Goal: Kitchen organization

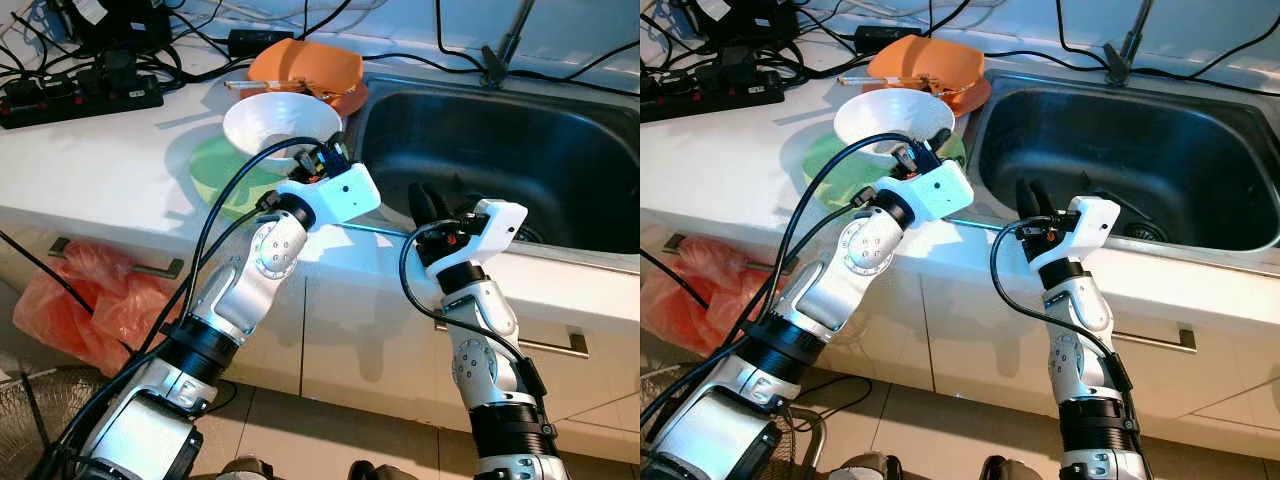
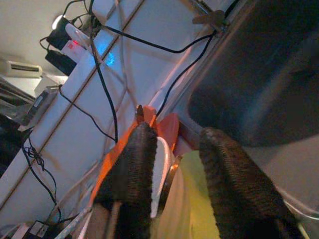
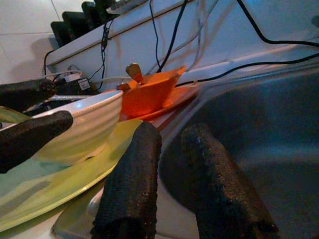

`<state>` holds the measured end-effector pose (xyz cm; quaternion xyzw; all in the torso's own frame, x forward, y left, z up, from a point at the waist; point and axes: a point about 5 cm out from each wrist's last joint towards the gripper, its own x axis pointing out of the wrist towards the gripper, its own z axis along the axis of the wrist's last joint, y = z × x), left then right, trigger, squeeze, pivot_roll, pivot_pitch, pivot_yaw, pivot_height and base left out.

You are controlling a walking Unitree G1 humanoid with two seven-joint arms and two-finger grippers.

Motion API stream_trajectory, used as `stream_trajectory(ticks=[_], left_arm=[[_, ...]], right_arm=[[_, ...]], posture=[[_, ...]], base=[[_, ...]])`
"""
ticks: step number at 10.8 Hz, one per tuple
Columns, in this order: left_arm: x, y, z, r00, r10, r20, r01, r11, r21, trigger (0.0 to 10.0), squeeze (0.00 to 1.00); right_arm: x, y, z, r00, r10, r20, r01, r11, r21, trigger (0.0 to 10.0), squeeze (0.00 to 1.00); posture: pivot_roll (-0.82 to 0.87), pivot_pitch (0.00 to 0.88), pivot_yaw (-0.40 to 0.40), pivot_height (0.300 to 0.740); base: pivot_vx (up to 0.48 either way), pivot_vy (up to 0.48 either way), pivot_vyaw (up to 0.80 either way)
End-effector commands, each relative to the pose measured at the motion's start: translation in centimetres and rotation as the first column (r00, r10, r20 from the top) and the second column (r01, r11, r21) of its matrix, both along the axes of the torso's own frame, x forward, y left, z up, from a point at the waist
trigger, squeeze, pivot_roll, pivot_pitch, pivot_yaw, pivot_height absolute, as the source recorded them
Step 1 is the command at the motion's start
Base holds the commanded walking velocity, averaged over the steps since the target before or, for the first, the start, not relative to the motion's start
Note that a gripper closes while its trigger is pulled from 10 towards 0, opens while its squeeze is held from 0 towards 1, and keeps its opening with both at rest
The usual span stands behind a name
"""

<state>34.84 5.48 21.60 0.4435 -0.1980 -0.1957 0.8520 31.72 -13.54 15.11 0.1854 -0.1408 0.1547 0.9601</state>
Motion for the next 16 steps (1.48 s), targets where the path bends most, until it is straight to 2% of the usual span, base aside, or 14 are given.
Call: stream_trajectory(ticks=[1, 8, 10, 11, 12, 13, 14, 15, 16], left_arm=[[0.0, -0.4, 0.2, 1.0, -0.014, 0.013, 0.014, 1.0, 0.006, 0.0, 0.0], [-0.3, -0.5, 0.5, 0.999, -0.024, 0.032, 0.023, 0.999, 0.039, 0.0, 0.0], [-0.4, -0.5, 1.2, 0.996, -0.02, 0.082, 0.015, 0.998, 0.054, 0.0, 0.0], [-0.4, -0.5, 1.5, 0.993, -0.011, 0.117, 0.001, 0.996, 0.087, 0.0, 0.0], [-0.4, -0.3, 2.2, 0.983, 0.012, 0.181, -0.035, 0.992, 0.122, 1.6, 0.0], [-0.3, -0.2, 2.7, 0.975, 0.027, 0.221, -0.057, 0.99, 0.131, 8.9, 0.0], [-0.3, 0.0, 3.6, 0.958, 0.051, 0.281, -0.094, 0.986, 0.14, 10.0, 0.0], [-0.6, 0.0, 4.6, 0.94, 0.045, 0.338, -0.088, 0.99, 0.11, 10.0, 0.0], [-1.3, -0.4, 5.8, 0.92, 0.023, 0.39, -0.036, 0.999, 0.026, 10.0, 0.0]], right_arm=[[0.0, -0.1, -0.1, 1.0, 0.001, -0.008, -0.001, 1.0, 0.015, 10.0, 0.0], [0.1, 0.1, -0.2, 1.0, 0.01, -0.016, -0.01, 1.0, 0.019, 10.0, 0.0], [0.2, 0.2, -0.3, 1.0, 0.015, -0.017, -0.015, 1.0, 0.023, 10.0, 0.0], [0.2, 0.3, -0.3, 1.0, 0.017, -0.017, -0.016, 1.0, 0.024, 10.0, 0.0], [0.2, 0.3, -0.3, 1.0, 0.019, -0.018, -0.019, 0.999, 0.026, 10.0, 0.0], [0.2, 0.4, -0.3, 1.0, 0.019, -0.019, -0.019, 0.999, 0.028, 10.0, 0.0], [0.1, 0.4, -0.3, 1.0, 0.021, -0.019, -0.02, 0.999, 0.03, 10.0, 0.0], [0.2, 0.4, -0.3, 1.0, 0.02, -0.019, -0.02, 0.999, 0.033, 10.0, 0.0], [0.2, 0.4, -0.3, 1.0, 0.02, -0.018, -0.019, 0.999, 0.036, 10.0, 0.0]], posture=[[0.17, 0.115, -0.034, 0.74], [0.18, 0.112, -0.035, 0.74], [0.18, 0.105, -0.035, 0.74], [0.18, 0.102, -0.035, 0.74], [0.18, 0.1, -0.035, 0.74], [0.18, 0.1, -0.036, 0.74], [0.18, 0.1, -0.036, 0.74], [0.18, 0.102, -0.036, 0.74], [0.18, 0.103, -0.037, 0.74]], base=[[0.0, 0.0, 0.0], [0.0, 0.0, 0.0], [0.0, 0.0, 0.0], [0.0, 0.0, 0.0], [0.0, 0.0, 0.0], [0.0, 0.0, 0.0], [0.0, 0.0, 0.0], [0.0, 0.0, 0.0], [0.0, 0.0, 0.0]])
